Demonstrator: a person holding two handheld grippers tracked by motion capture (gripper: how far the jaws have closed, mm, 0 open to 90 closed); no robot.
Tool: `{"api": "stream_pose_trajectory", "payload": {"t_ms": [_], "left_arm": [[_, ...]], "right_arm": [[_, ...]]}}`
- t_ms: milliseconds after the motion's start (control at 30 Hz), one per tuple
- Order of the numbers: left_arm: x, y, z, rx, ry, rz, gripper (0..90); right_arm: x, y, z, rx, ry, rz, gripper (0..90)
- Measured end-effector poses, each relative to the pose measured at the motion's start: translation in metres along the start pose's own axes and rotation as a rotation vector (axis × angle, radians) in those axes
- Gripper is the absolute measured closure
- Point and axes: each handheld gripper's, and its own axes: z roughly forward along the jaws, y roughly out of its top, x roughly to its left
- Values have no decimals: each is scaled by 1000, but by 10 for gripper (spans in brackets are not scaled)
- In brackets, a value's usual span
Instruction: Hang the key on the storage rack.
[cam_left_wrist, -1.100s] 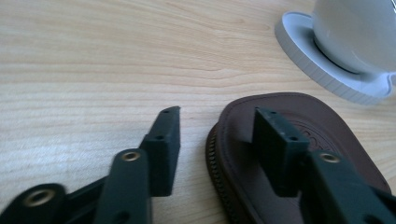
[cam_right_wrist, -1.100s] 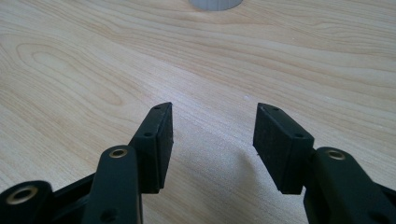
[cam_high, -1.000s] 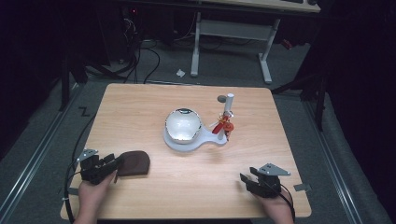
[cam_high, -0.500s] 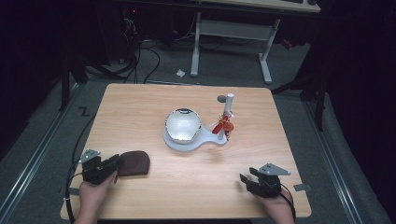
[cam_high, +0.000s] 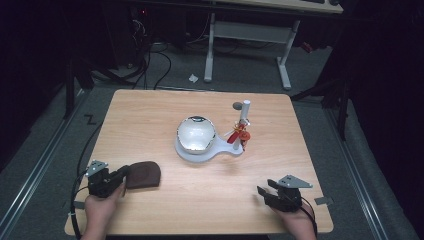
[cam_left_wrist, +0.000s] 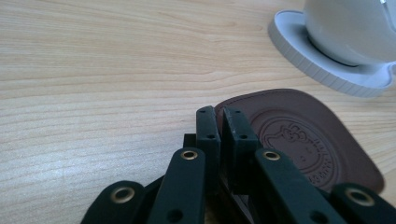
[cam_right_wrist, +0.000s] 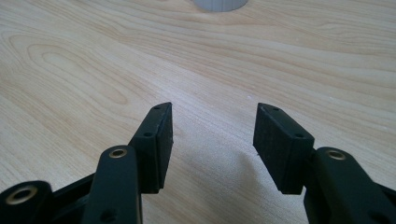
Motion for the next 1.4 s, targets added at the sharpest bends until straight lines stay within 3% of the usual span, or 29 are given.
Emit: {"api": "stream_pose_trajectory", "payload": {"t_ms": [500, 600, 1100, 1400], "left_arm": [[-24, 10, -30, -135, -20, 91, 872], [-26, 11, -34, -153, -23, 93, 873], [-37, 20, -49, -218, -34, 125, 876], [-51, 24, -50, -224, -48, 153, 876]], "right_arm": [[-3, 0, 0, -16, -2, 26, 480], [-4, 0, 0, -19, -3, 36, 481], [-4, 1, -1, -31, -3, 37, 482], [-4, 1, 1, -26, 4, 41, 485]]}}
